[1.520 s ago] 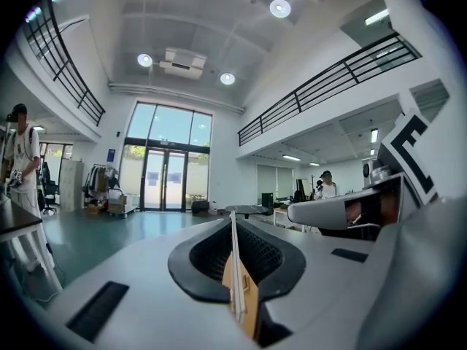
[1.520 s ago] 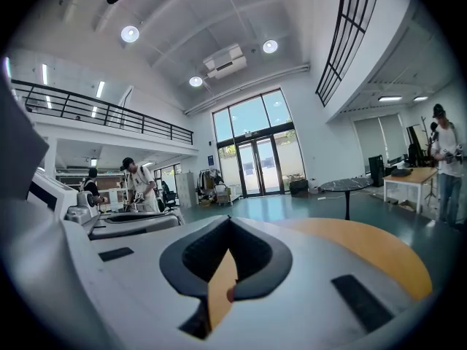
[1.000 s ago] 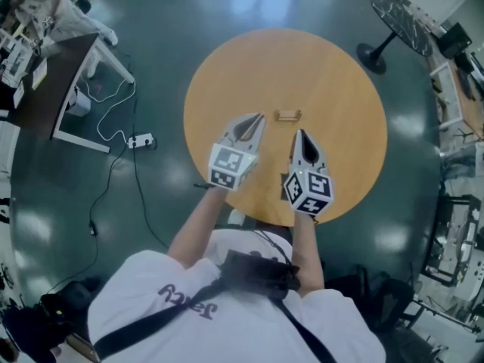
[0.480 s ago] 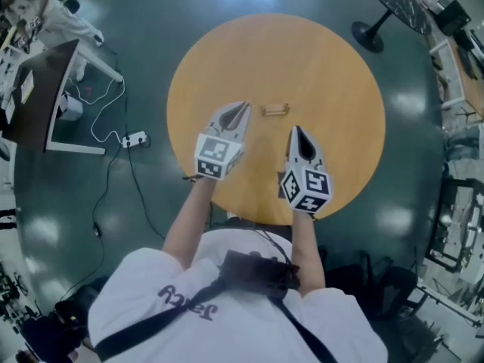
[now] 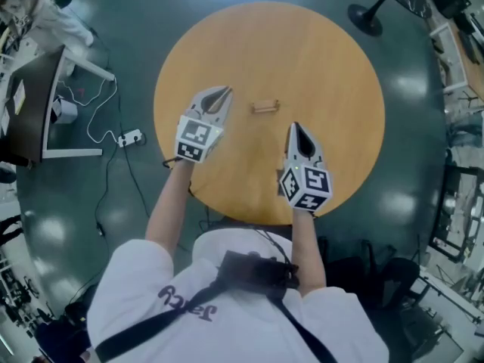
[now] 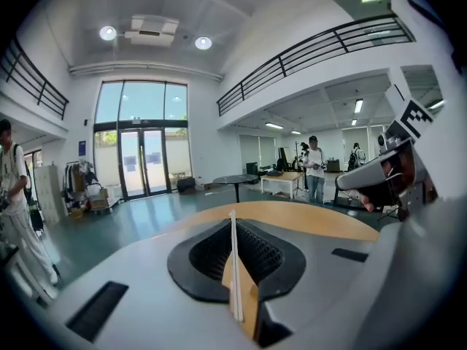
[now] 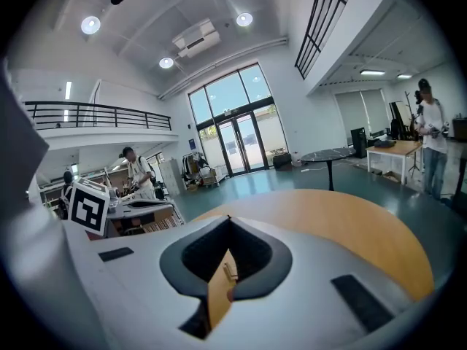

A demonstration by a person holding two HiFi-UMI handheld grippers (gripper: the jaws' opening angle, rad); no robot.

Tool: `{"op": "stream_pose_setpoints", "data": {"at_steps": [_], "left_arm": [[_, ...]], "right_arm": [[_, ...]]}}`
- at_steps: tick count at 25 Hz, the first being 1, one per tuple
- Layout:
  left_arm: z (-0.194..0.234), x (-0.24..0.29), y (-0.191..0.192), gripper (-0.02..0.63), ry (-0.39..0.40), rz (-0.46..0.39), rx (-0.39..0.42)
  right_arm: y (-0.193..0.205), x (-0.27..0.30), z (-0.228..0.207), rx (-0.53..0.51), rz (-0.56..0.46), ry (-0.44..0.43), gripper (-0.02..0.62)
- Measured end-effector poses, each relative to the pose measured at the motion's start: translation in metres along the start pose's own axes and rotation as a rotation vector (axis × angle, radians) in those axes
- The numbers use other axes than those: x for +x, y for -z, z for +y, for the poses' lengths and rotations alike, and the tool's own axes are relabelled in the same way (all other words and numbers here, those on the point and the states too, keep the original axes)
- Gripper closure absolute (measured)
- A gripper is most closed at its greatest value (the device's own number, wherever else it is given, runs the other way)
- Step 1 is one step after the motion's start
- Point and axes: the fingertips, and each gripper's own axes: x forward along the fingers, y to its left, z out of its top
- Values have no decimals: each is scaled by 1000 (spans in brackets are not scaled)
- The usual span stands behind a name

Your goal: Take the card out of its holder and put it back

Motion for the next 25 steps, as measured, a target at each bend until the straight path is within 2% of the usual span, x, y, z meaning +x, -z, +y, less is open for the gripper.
{"op": "stream_pose_setpoints", "data": {"at_steps": [6,11,16,25], "left_arm": [[9,29,-2,577,51,20,70],[-4,53,-4,577,123,15,79],[-24,74,-10,577,232,-6,90],[-65,94,-9,577,481,-10,149]], "right_arm": [[7,7,-8,19,23,9,575],[11,12,-17,37,41,20,575],[10,15,-28,51,51,41,575],[13,22,-46,74,68,77,575]]}}
